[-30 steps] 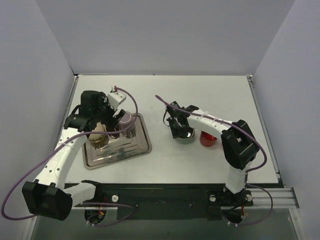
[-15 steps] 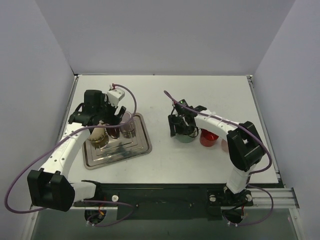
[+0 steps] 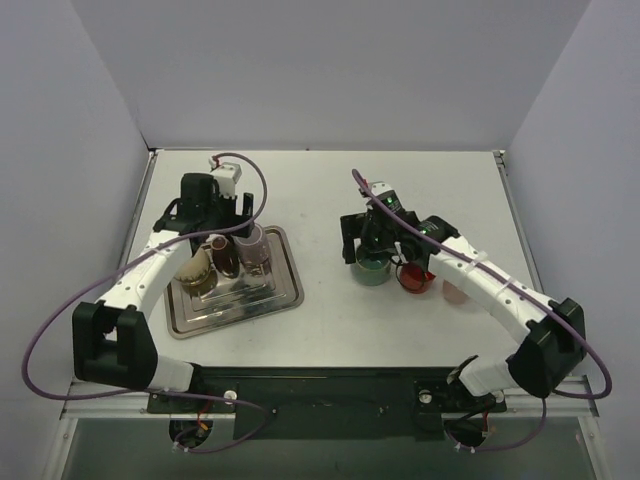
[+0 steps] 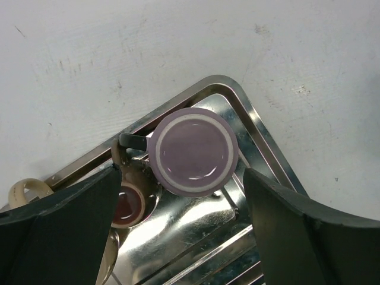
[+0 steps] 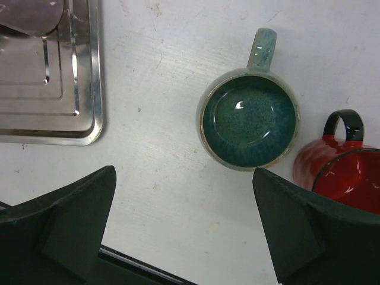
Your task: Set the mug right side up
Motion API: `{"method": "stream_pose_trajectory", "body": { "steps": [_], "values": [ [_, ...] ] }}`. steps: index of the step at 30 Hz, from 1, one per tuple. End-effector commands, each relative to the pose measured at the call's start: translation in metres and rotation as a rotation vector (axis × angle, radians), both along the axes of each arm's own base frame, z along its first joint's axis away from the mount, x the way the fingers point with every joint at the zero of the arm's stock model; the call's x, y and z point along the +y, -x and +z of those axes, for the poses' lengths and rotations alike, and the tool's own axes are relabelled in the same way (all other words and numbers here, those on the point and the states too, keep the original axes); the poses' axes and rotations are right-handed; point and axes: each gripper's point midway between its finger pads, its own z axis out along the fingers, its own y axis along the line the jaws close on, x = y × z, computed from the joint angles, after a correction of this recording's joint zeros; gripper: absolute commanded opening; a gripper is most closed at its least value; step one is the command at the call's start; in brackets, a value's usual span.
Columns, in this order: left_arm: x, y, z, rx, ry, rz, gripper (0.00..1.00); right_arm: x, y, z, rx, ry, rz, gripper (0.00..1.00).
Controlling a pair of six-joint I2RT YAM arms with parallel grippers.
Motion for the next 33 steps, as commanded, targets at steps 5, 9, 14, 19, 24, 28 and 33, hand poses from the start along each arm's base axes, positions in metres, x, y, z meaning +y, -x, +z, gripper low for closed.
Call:
{"method": "stream_pose_trajectory", "body": {
  "steps": [5,9,14,19,24,28,33],
  "values": [
    [-0.018,-0.035,-0.018,-0.012,-0.043,-0.010,0.94,-0.053,0.027,0.021,-0.110,0.066,-0.082,0.95],
    [-0.023,-0.046,-0.034,0.019,-0.074,-0.040,0.94,-0.068,0.036,0.014,-0.112,0.086,-0.095,0.95],
    [-0.045,-0.046,-0.048,0.040,-0.081,-0.164,0.93,-0.077,0.043,0.002,-0.084,0.120,-0.096,0.95],
    [-0.082,-0.007,-0.061,0.107,-0.046,-0.372,0.93,-0.079,0.046,-0.003,-0.078,0.128,-0.095,0.95],
    [-0.101,0.030,-0.060,0.118,-0.039,-0.517,0.93,-0.079,0.046,-0.002,-0.081,0.128,-0.087,0.95],
    [-0.100,0.037,-0.040,0.060,-0.048,-0.557,0.95,-0.081,0.048,-0.003,-0.078,0.130,-0.084,0.95],
    [-0.082,0.000,0.009,-0.065,0.009,-0.297,0.97,-0.082,0.049,-0.008,-0.071,0.134,-0.088,0.95]
  ]
}}
